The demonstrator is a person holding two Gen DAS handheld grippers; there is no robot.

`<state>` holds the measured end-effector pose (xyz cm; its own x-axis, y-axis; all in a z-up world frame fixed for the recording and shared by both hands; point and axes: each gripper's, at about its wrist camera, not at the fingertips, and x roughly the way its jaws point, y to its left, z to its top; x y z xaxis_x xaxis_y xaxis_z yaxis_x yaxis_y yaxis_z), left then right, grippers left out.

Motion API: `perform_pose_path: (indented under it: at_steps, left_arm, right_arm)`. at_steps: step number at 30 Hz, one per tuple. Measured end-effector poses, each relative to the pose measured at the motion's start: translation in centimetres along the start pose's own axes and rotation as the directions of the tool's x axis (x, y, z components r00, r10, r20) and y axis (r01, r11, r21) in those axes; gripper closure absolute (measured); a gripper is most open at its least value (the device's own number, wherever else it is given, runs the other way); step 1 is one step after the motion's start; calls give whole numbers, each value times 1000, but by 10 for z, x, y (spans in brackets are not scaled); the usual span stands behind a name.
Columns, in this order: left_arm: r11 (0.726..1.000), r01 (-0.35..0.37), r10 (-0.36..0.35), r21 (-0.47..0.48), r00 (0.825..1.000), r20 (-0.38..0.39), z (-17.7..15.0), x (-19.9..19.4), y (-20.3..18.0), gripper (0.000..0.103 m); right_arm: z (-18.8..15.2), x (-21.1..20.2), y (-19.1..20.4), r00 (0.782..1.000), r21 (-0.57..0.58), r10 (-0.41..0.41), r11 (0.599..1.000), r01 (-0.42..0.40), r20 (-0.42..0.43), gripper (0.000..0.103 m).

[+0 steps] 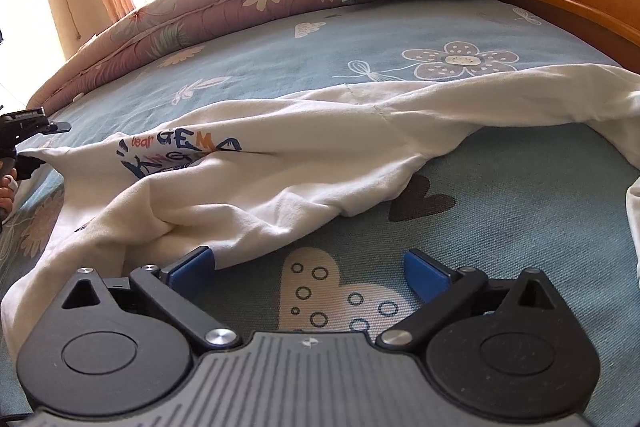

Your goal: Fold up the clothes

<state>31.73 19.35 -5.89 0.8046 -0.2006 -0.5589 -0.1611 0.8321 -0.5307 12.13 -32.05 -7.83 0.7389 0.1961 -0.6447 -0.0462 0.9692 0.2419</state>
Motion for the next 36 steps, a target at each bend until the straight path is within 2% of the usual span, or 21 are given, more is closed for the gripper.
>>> perform_pose_path:
  at_steps: [1,2,4,7,8,10,16,18,20,21,22,23,25,28,36]
  left_arm:
    - [999,38,-38,-3,998,-41,-1,2,1,29]
    - [998,67,-66,5,995,-75,-6,3,0,26]
    - [993,110,-104,38,986,-132,-22,6,-9,24]
    - [985,171,-162,26,964,-211,-48,19,-22,24]
    - [982,183,-171,36,963,-209,-55,20,-27,18]
    - [979,195,-179,60,963,-201,-61,22,-39,13]
    - [962,274,-270,-18,931,-246,-60,34,-37,15]
    - [956,287,-292,-54,924,-245,-56,37,-26,20]
    - [962,268,-271,-48,930,-250,-54,37,-19,44]
    - [967,252,-255,-43,934,-250,-53,37,-15,50]
    - [972,229,-234,-50,940,-248,-53,37,-12,67]
    - [976,208,-217,-64,945,-245,-54,37,-8,77]
    - [981,180,-192,-72,953,-235,-56,37,-7,84]
    - [990,138,-138,-18,967,-213,-56,34,-18,88]
    - [996,70,-65,52,993,-100,-15,33,-32,90]
  right_arm:
    - [0,0,1,1000,-3,-3,1000,3,0,0]
    - [-1,0,1,1000,-6,-5,1000,5,0,0]
    - [-1,1,2,1000,-11,-10,1000,10,0,0]
    - [-1,1,3,1000,-14,-13,1000,13,0,0]
    - [-1,1,3,1000,-14,-12,1000,12,0,0]
    - [-1,1,3,1000,-16,-13,1000,13,0,0]
    - [-1,0,4,1000,-22,-14,1000,14,-2,0]
    - [-2,1,4,1000,-27,-14,1000,14,-3,0]
    - [-2,1,5,1000,-36,-16,999,16,-4,0]
    - [-2,1,5,1000,-41,-18,999,18,-5,0]
    - [-2,1,6,1000,-46,-21,999,21,-6,0]
    - [-2,1,7,1000,-51,-23,998,23,-6,0]
    - [-3,2,8,1000,-58,-27,998,27,-7,0]
    - [-2,2,6,1000,-51,-24,998,24,-5,0]
    - [-2,0,1,1000,-14,-10,1000,10,6,0]
